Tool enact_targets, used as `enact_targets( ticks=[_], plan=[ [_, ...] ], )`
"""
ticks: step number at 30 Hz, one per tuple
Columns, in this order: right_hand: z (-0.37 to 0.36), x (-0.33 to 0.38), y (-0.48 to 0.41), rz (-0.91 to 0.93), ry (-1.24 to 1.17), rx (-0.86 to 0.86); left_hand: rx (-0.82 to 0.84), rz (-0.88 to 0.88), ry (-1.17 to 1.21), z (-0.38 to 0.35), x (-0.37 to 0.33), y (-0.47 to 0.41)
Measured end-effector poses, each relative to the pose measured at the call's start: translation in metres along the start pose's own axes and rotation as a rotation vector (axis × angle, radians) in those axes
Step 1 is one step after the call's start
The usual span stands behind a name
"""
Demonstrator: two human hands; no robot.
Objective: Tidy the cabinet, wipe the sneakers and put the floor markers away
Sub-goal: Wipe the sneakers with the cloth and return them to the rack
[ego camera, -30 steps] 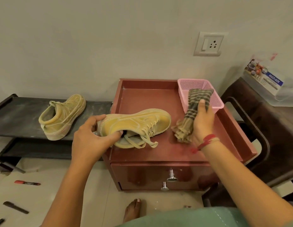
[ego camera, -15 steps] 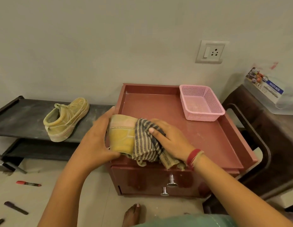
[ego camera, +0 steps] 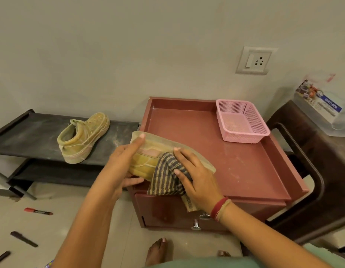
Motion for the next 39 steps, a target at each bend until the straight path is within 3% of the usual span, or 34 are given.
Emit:
enact_targets(
  ticks=[2,4,8,11,14,16,20,26,32,36,39],
  plan=[
    [0.004,-0.004,0.001,-0.021,-0.089,0.053,-0.13,-0.051,0.04,-0.007,-0.003,-0.003],
    [0.02,-0.01,0.0,-0.085,-0.28,-0.016,-0.203,-0.134,0.078,-0.012,-0.009,-0.005],
    [0.09,-0.038,0.004,-0.373,-0.651,-0.493,-0.144,-0.514,-0.007,-0.026,-0.039,0.013],
    [0.149,-0.054,0.014,-0.468,-0.584,-0.745,-0.076,-0.793,-0.249,-0.038,-0.057,0.04],
    [0.181,-0.054,0.015,-0.416,-0.402,-0.863,0.099,-0.81,-0.365,-0.037,-0.058,0.044],
    [0.177,-0.05,0.009,-0.371,-0.329,-0.81,0.195,-0.771,-0.369,-0.032,-0.055,0.042],
    [0.126,-0.021,-0.017,-0.287,-0.298,-0.521,0.258,-0.711,-0.261,-0.025,-0.05,0.041],
    [0.059,0.063,-0.047,0.152,-0.161,-0.08,0.231,-0.723,-0.238,-0.019,-0.04,0.041],
    [0.04,0.08,-0.034,0.401,0.084,0.107,0.256,-0.675,-0.324,-0.015,-0.028,0.038],
    [0.047,0.031,-0.027,0.098,-0.227,-0.069,0.206,-0.641,-0.366,-0.01,-0.022,0.026],
    [0.048,0.029,-0.024,-0.005,-0.208,-0.104,0.144,-0.631,-0.374,-0.007,-0.023,0.021]
  ],
)
Point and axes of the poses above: each hand's wrist, its own y-axis away from the middle knuckle, its own z-axis out of the back of the hand, x = y × z, the point moved 7 cm from there along -y, towards the middle knuckle, and after that the axes turned 13 degrees about z, right-handed, at the moved point
